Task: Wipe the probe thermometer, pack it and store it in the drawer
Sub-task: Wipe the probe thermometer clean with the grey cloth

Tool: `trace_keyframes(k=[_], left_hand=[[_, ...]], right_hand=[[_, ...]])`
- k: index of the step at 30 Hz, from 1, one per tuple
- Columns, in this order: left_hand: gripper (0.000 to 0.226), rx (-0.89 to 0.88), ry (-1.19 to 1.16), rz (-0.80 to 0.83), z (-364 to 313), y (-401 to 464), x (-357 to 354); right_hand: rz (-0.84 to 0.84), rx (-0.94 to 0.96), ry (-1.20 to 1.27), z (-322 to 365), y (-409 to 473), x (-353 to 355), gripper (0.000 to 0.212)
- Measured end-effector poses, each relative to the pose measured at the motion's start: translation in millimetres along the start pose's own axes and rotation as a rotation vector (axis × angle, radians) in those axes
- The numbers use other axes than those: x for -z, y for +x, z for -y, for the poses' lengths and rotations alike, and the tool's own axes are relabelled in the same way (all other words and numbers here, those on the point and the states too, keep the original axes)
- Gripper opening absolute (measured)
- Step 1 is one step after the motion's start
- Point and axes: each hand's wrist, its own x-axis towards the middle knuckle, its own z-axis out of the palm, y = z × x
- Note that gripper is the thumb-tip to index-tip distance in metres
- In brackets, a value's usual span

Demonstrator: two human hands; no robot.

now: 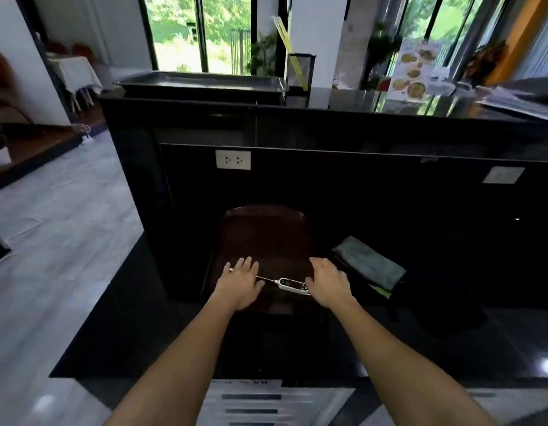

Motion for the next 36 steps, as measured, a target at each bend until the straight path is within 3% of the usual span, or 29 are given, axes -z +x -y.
trace_keyframes(k=[9, 15, 27, 29, 33, 35, 36], left_hand=[[0.062, 0.041, -0.011, 0.094, -0.9, 28.1, -47.6], [0.061, 0.024, -0.049, 0.092, 3.9, 36.7, -63.6], [0.059, 0.024, -0.074, 0.119, 6.4, 35.4, -61.9], [0.056, -0.008, -0.103, 0.041, 6.5, 33.6, -58.0], [0.029, 0.002, -0.540, -0.498, 4.0, 29.1, -44.1], [0.016, 0.146, -0.877, -0.588, 1.7, 32.5, -31.2], [0.013, 0.225, -1.076, -0.534, -1.7, 36.5, -24.8]], right_hand=[[0.231, 0.207, -0.170, -15.0, 35.3, -38.6, 0.070], [0.120, 0.355, -0.242, -15.7, 49.9, -46.6, 0.058], [0.262, 0.313, -0.116, -5.7, 60.1, -41.9, 0.041], [0.259, 0.288, -0.072, -4.9, 61.6, -38.4, 0.039], [0.186, 0.266, 0.021, 3.5, 73.8, -15.7, 0.035], [0.132, 0.287, 0.059, 13.9, 81.6, 0.0, 0.035], [0.106, 0.299, 0.076, 19.0, 84.1, 7.2, 0.035]])
